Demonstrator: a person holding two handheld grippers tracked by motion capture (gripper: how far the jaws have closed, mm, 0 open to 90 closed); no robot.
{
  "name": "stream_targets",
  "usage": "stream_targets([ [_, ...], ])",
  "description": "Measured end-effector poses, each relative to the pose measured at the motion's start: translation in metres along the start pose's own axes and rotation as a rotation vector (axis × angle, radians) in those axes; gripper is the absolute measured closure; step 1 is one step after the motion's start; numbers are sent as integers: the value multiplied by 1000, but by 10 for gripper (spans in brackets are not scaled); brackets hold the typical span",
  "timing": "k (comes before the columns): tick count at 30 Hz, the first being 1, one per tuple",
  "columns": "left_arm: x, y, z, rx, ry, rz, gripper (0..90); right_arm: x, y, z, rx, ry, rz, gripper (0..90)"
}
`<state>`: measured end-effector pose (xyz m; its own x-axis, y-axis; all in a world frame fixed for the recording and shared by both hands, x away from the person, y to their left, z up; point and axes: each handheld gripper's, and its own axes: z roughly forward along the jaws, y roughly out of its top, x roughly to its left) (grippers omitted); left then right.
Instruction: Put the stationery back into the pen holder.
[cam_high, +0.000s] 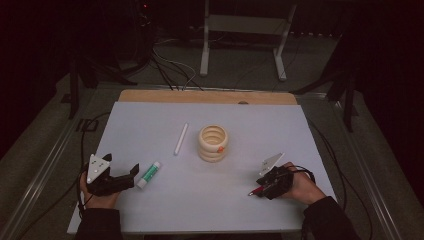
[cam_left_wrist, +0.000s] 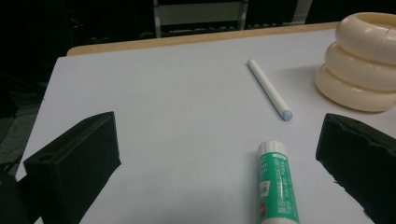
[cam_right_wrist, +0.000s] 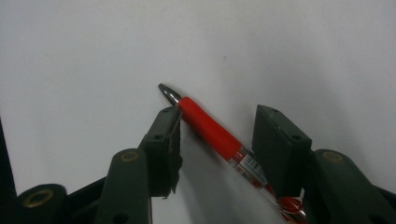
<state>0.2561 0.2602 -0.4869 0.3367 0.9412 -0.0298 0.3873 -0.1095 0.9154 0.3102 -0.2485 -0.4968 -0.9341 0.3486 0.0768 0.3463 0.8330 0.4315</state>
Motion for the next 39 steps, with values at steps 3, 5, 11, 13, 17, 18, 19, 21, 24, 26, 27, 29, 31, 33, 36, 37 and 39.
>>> stream_targets([
  [3, 0, 0, 0, 1, 0, 2, 0, -2, 2, 0, -5, 16, 25, 630],
  [5, 0, 0, 0, 0, 1, 1, 0, -2, 3, 0, -8, 34, 33, 690],
  [11, -1, 0, 0, 3, 0, 3, 0, -6, 4, -3, -38, 45, 85, 793],
  [13, -1, 0, 1, 3, 1, 3, 0, -8, 5, -5, -61, 14, 103, 842],
  [17, 0, 0, 0, 2, 0, 1, 0, -10, 5, -7, -49, 20, 96, 838],
  [18, 0, 0, 0, 3, 0, 0, 0, -10, 5, -7, -47, 22, 92, 811],
  [19, 0, 0, 0, 4, 1, 2, 0, -10, 4, -7, -42, 16, 90, 775],
  [21, 0, 0, 0, 3, 0, 2, 0, -10, 3, -7, -30, 4, 90, 725],
  [24, 0, 0, 1, 6, 0, 2, 0, -11, 0, -7, -19, 15, 84, 700],
  [26, -1, 0, 1, 8, 0, 2, 0, -9, -1, -4, 30, -23, 57, 681],
  [27, -1, 0, 1, 8, 0, 3, 0, -8, 0, -4, 33, -30, 43, 683],
  [29, -1, 0, 1, 8, -1, 4, 0, -5, 1, -4, 46, -40, 29, 704],
  [31, -1, 0, 1, 9, -1, 2, 0, -3, 2, -3, 61, -46, 10, 721],
  [33, -1, 0, 1, 8, -1, 3, 0, -2, 5, -3, 80, -40, -6, 759],
  [36, -1, 0, 1, 7, 0, 3, 0, -1, 7, -3, 100, -40, -13, 803],
  [37, -1, 0, 1, 8, 1, 2, 0, -1, 8, -3, 98, -37, 0, 806],
  [39, 0, 0, 1, 7, 0, 1, 0, -3, 6, -3, 86, -36, 9, 807],
])
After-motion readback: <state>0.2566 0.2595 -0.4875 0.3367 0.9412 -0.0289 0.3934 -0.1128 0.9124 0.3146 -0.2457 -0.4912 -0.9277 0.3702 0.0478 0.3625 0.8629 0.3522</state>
